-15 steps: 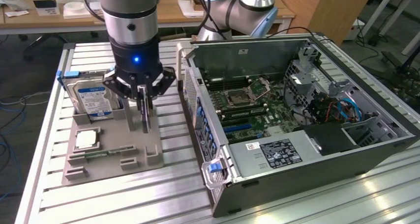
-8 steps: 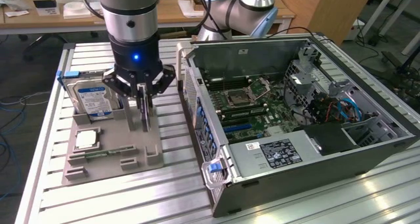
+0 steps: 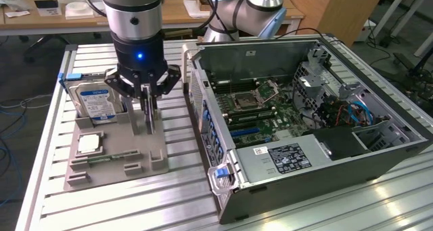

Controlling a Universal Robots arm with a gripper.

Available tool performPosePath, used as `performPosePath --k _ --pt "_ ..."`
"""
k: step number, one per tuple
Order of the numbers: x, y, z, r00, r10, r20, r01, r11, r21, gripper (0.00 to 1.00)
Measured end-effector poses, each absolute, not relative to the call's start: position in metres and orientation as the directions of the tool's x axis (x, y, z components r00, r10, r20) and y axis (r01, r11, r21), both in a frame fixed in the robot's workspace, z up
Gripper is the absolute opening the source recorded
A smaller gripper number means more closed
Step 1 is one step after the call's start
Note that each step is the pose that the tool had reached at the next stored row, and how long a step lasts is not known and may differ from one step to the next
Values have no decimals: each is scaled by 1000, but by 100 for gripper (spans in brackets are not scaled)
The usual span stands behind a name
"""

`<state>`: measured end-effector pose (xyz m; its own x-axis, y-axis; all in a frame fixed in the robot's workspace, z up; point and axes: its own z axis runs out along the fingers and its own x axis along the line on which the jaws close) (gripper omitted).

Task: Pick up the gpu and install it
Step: 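Pick up the gpu and move the gpu toward the slot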

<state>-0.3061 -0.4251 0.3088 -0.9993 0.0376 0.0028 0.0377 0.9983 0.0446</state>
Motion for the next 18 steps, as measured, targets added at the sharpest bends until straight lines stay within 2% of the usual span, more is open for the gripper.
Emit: performPosePath --k 18 --pt "-306 -425 327 -999 38 3 38 998 45 28"
